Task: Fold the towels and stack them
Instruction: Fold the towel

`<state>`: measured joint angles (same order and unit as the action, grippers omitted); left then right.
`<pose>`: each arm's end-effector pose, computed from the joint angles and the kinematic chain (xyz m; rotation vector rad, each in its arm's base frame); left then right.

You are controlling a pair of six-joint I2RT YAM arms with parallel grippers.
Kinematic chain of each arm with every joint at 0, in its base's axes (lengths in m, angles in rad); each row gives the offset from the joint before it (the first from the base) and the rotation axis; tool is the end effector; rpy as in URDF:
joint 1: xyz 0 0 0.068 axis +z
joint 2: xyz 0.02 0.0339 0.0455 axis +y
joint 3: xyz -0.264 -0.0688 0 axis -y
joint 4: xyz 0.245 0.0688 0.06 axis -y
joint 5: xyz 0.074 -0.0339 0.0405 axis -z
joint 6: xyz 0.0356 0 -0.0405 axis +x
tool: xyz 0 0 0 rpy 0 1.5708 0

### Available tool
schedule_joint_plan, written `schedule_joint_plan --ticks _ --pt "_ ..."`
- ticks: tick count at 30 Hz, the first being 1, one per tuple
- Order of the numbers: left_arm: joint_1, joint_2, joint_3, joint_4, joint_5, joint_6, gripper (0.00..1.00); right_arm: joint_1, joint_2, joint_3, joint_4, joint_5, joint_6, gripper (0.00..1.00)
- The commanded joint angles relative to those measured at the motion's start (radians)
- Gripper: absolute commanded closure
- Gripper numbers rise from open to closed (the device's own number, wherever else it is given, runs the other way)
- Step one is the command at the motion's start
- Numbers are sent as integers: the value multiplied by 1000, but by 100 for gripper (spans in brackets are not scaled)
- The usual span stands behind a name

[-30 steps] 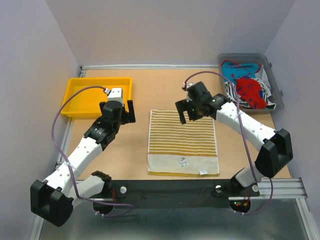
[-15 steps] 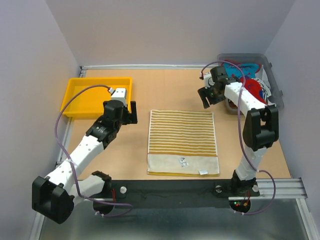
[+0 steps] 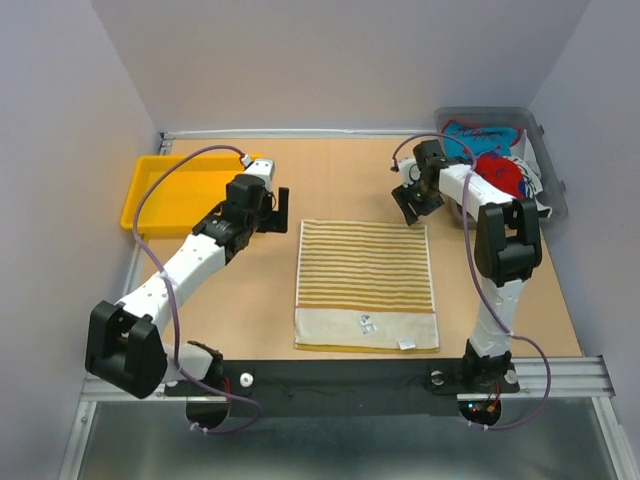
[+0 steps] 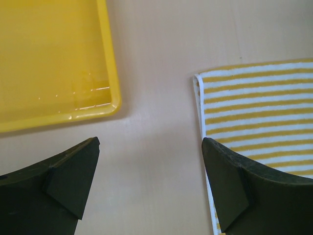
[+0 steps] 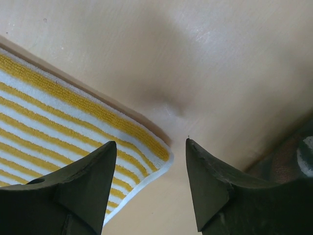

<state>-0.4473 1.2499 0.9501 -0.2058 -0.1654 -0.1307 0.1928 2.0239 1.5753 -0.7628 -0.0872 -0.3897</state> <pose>0.2586 -0.1175 0.2961 0.2266 2.0616 -0.1834 0.4125 0.0837 0.1962 -0.8178 2.6516 0.0709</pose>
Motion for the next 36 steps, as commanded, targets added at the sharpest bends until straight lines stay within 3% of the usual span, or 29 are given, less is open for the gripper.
schedule_joint_plan --ticks 1,8,15,21,27,33,36 --pt "1 45 85 -1 30 40 2 -10 -1 3 -4 18 -31 36" --pt "-8 140 160 2 67 72 3 -18 38 -8 -1 -17 -12 37" --pt "-18 262 249 -14 56 105 3 -23 56 -57 28 -2 9 50" --pt "-24 384 319 -41 112 126 4 -24 58 -104 31 9 9 52" --pt "-24 515 400 -66 124 175 9 -24 50 -132 30 -11 6 67" --pt "-24 643 521 -115 150 218 11 -24 36 -139 31 -17 0 72" --pt "-22 704 564 -124 161 252 17 -24 30 -136 31 -20 0 73"
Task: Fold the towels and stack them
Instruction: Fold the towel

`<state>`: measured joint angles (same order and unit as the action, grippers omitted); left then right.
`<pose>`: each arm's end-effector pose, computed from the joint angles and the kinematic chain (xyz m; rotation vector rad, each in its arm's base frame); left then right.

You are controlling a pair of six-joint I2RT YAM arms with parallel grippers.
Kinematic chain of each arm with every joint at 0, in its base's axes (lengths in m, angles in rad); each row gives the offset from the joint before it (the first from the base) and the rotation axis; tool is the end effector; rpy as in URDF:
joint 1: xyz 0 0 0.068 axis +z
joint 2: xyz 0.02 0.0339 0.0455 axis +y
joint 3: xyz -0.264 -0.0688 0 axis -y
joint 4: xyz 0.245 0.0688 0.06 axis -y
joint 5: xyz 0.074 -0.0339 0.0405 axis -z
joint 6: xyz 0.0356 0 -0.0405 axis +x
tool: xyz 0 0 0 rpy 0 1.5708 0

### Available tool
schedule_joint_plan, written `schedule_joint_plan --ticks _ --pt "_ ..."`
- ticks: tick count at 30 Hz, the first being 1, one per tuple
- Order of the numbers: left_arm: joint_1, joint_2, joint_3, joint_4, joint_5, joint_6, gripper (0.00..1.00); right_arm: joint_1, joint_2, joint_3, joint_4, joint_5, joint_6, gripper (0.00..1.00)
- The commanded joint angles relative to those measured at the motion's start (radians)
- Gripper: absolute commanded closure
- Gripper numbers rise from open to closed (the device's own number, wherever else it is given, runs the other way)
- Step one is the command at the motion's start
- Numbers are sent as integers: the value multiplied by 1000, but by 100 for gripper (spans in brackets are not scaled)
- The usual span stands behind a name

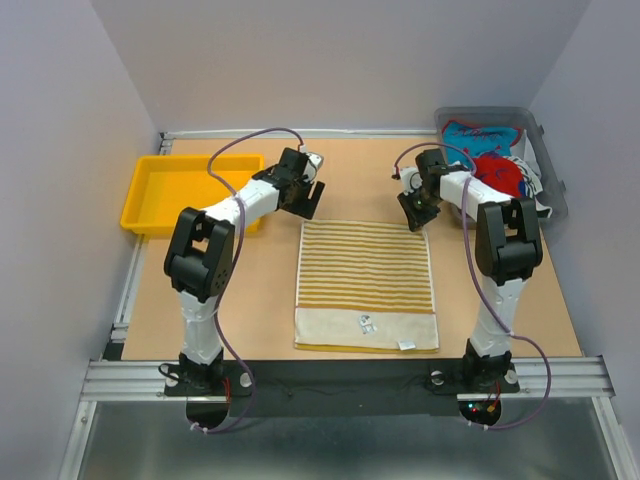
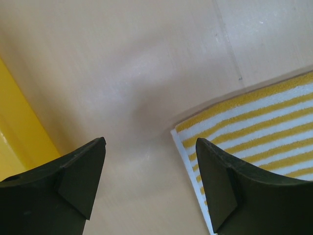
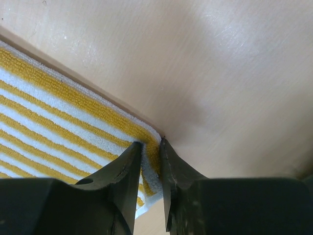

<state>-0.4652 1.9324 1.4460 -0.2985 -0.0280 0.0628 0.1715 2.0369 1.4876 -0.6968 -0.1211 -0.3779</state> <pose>0.3897 -0.1945 0.2215 0.6029 2.2830 -0.1632 0.4070 0.0749 0.1690 -0.7874 2.6913 0.1218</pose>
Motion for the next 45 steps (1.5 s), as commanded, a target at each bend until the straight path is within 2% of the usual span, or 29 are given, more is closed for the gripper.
schedule_joint_plan --ticks 1,7,18,26,31,33,34,36,37,39,45 --pt "-4 37 95 -42 77 68 19 -3 16 -47 -35 14 -12 73" --pt "-3 103 149 -102 209 147 21 -4 31 -47 -33 63 -7 79" --pt "0 188 177 -134 197 190 30 -3 31 -50 -29 49 -12 82" --pt "11 261 180 -157 244 184 51 -3 22 -56 -26 64 -12 83" --pt "20 281 154 -166 255 167 57 -3 17 -50 -24 57 -12 88" --pt "26 286 143 -168 255 166 64 -3 17 -52 -24 58 -12 91" --pt "31 286 139 -168 257 166 71 -3 19 -52 -23 60 -13 93" --pt "37 280 131 -166 260 169 75 -3 22 -50 -21 58 -12 99" --pt "39 277 131 -165 258 170 85 -3 20 -47 -21 58 -15 100" --pt "46 260 139 -165 255 177 99 -1 19 -29 -18 61 -15 100" --pt "54 205 214 -157 231 221 100 -1 14 81 -9 100 -22 100"
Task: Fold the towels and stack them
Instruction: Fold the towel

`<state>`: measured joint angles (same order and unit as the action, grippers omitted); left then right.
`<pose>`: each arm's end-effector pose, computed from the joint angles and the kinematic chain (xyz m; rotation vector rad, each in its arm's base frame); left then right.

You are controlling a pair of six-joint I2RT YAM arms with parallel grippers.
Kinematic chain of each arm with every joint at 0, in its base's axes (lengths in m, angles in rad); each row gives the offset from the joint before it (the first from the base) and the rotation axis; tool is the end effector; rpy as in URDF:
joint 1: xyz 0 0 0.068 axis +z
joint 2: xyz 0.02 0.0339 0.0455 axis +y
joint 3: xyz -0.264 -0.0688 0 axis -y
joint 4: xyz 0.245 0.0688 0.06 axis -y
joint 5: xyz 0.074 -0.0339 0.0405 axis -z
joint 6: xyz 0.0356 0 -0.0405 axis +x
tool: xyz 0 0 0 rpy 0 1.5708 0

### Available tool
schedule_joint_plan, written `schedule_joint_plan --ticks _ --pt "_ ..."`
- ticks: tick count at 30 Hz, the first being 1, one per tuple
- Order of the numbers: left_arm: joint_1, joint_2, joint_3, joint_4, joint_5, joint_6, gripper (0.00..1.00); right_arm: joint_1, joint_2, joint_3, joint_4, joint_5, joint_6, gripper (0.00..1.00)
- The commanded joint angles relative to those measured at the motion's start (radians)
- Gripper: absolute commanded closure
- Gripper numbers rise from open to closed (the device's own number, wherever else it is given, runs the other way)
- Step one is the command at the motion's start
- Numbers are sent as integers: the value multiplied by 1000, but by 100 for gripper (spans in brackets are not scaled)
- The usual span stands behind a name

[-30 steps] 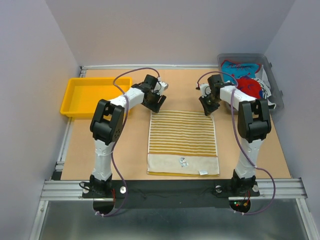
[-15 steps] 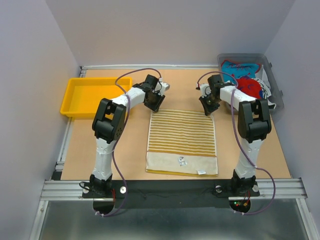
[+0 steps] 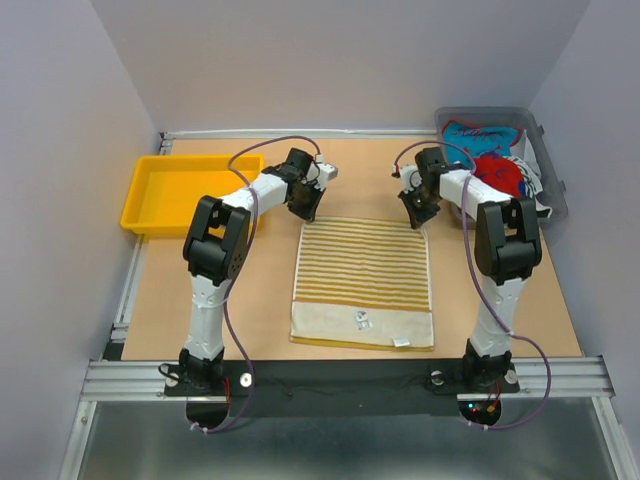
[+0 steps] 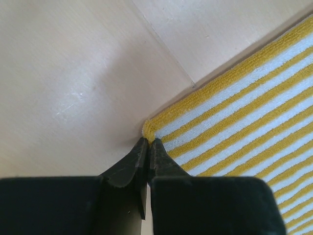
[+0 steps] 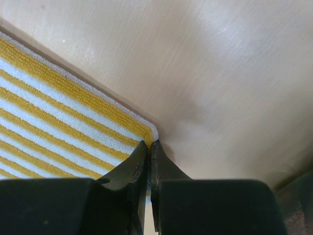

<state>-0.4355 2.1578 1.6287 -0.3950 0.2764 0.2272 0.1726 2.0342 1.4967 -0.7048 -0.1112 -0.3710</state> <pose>0.4250 -0.2084 0.1750 0.9211 2.3202 -0.4318 0.4076 0.0751 0.1722 -0.7771 2.6922 0.1092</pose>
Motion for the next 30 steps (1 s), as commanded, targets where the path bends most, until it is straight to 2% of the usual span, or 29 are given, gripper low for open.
schedule_joint_plan --ticks 1,7,12,16,19,30 --pt "24 -26 54 -55 -89 61 100 -4 18 95 -1 93 -32 100" --pt "29 -76 105 42 -163 104 100 -4 35 218 57 149 -52 99" --pt "38 -137 99 134 -229 113 100 -2 17 237 152 156 -66 99" --pt "38 -226 10 232 -236 109 100 2 -29 188 206 163 -75 99" --pt "38 -307 -113 290 -227 93 100 14 -110 119 241 166 -89 100" --pt "20 -510 -383 315 -209 -41 100 51 -365 -170 280 148 7 99"
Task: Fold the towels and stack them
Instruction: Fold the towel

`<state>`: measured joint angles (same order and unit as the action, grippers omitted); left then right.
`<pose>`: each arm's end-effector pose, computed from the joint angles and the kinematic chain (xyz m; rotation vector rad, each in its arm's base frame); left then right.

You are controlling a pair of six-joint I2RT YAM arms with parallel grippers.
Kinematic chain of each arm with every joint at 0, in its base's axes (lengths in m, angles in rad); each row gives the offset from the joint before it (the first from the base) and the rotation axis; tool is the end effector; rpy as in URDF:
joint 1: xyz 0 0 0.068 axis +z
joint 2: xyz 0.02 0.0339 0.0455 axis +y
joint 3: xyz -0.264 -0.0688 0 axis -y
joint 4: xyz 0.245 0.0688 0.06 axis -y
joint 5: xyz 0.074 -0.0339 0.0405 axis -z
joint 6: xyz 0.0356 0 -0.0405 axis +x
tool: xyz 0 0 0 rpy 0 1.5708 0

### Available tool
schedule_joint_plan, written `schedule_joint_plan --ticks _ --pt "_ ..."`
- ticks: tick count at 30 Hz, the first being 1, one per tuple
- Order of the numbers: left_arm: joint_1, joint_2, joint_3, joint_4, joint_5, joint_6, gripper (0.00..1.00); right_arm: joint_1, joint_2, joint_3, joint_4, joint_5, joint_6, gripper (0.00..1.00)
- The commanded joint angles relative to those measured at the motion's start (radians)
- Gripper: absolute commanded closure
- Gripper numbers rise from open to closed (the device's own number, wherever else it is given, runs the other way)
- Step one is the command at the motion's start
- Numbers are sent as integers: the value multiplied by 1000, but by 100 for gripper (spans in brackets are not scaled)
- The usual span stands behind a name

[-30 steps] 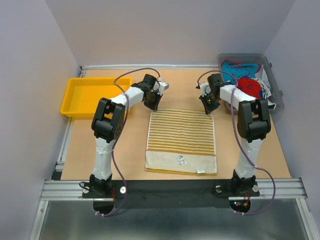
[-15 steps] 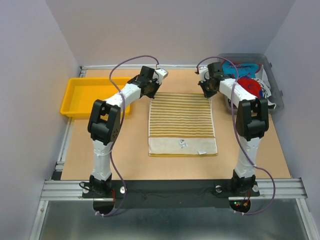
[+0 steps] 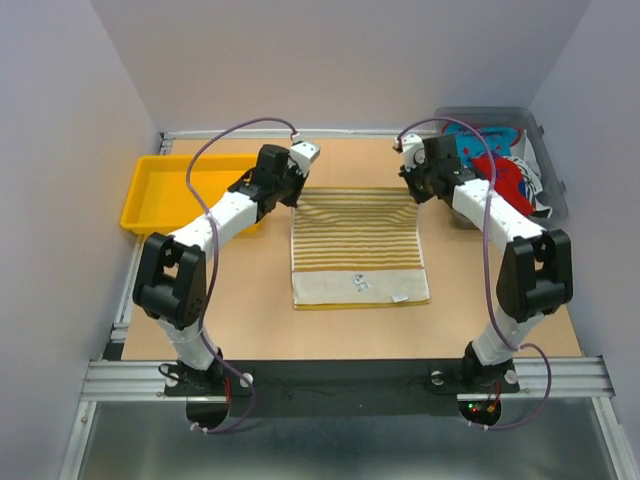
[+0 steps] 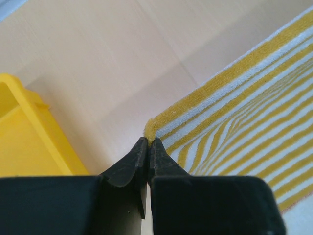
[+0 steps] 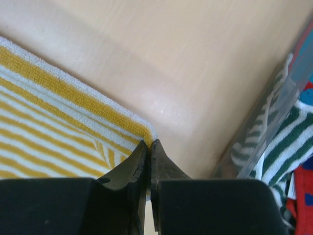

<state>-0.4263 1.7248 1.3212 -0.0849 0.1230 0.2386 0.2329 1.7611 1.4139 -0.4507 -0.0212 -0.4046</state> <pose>0.3678 -0.1718 0.2820 0.7453 1.9248 -0.2426 0.3864 0.0924 0.2673 -0.7522 2.2467 -0.0576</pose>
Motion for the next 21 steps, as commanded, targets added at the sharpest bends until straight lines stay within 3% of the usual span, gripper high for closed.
schedule_joint_plan --ticks 1,10,14,21 --pt "9 -111 -97 11 -54 -65 100 -9 -141 -108 26 56 62 99" --pt "-52 -335 -326 22 -69 -270 100 -7 -389 -329 24 27 288 99" --pt "-83 -390 -416 22 -66 -346 100 -7 -480 -403 15 -6 435 99" --pt "-111 -461 -516 11 -62 -495 100 -7 -577 -520 1 -11 543 100"
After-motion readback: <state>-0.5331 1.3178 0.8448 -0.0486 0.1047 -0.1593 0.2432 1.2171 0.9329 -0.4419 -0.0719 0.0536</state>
